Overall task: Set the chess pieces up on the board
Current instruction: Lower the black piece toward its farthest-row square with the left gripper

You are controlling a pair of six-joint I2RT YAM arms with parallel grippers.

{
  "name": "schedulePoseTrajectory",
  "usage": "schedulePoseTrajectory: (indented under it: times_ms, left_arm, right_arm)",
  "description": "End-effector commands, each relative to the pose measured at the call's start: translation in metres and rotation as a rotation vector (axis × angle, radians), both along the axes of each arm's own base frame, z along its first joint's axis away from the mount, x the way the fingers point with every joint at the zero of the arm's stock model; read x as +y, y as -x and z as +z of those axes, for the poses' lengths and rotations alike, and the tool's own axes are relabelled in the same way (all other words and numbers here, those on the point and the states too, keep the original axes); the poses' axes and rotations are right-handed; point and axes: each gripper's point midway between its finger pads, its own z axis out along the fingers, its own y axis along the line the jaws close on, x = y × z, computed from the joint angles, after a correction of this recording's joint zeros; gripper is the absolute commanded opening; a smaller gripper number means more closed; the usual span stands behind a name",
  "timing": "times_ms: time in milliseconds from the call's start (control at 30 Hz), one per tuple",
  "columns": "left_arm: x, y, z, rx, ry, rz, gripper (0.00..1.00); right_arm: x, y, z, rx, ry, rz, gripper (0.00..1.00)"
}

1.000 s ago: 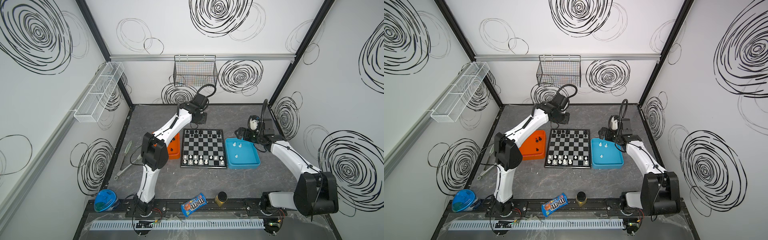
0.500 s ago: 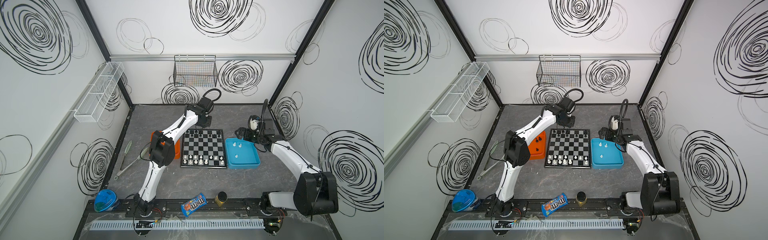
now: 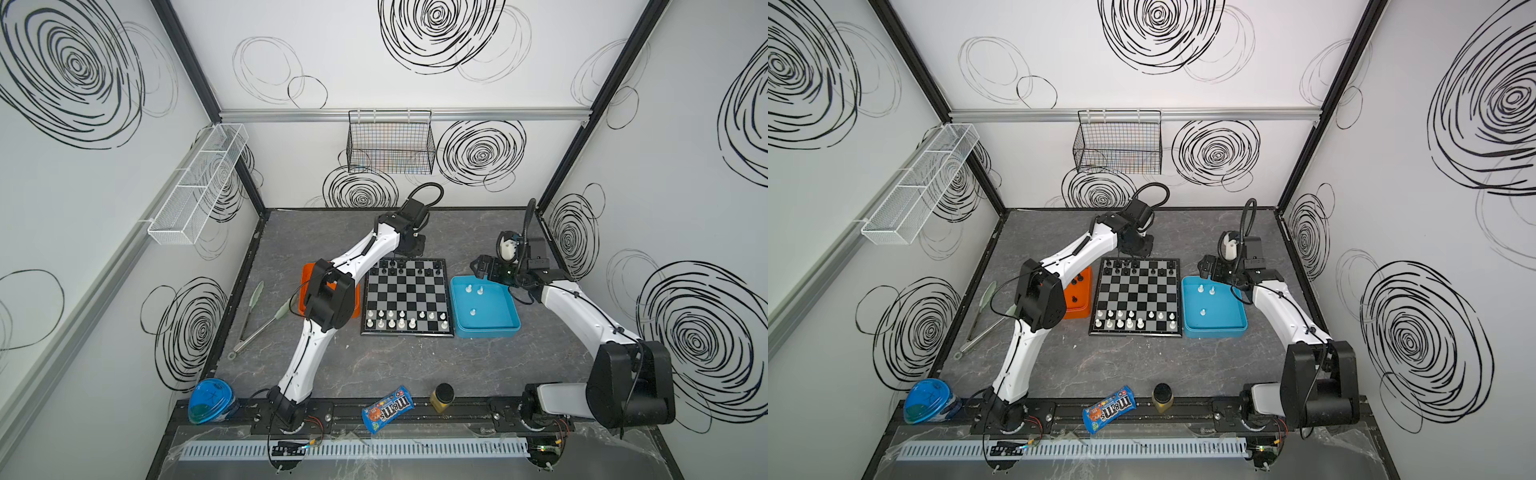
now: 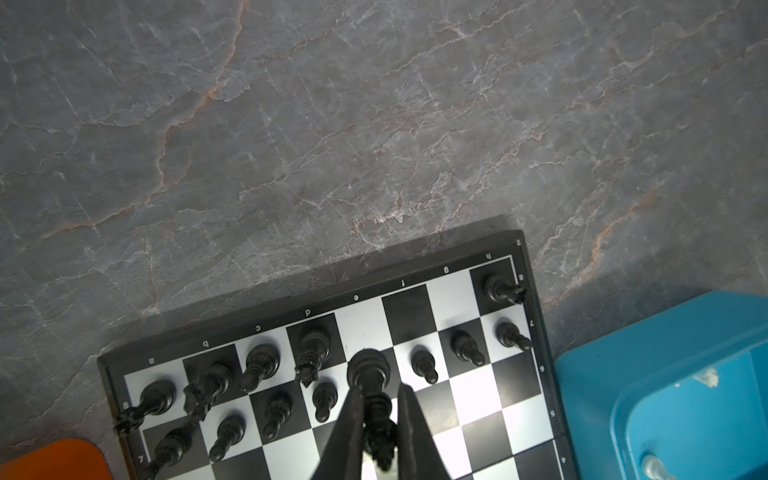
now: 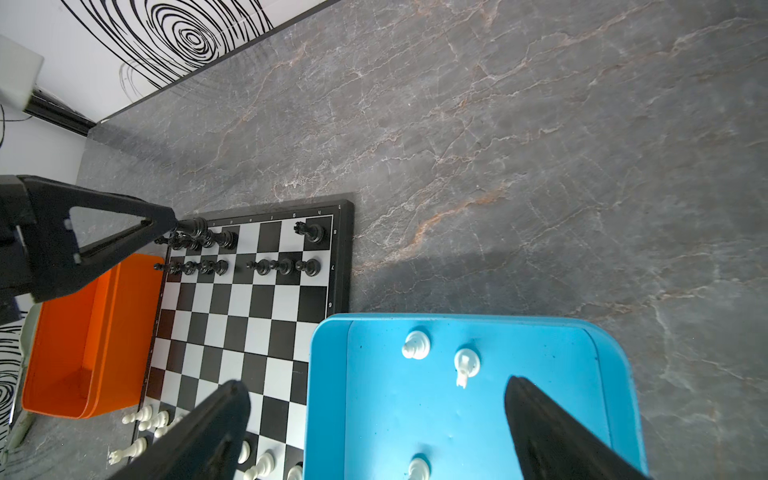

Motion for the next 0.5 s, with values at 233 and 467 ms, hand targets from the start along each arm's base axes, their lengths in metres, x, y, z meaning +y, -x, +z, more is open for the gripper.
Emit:
schedulePoseTrajectory:
  times_ms: [233,467]
  left_arm:
    - [-0.006,-0.005,-0.024,0.015,-0.005,0.002,0.16]
    - [-0.007,-0.005,-0.035,0.027,-0.013,0.001,0.16]
  right_arm:
    - [-0.003,-0.003,-0.007,0.003,0.005,0.006,1.0]
    - [-0.003,-0.003,-0.01,0.01,0.001,0.008,1.0]
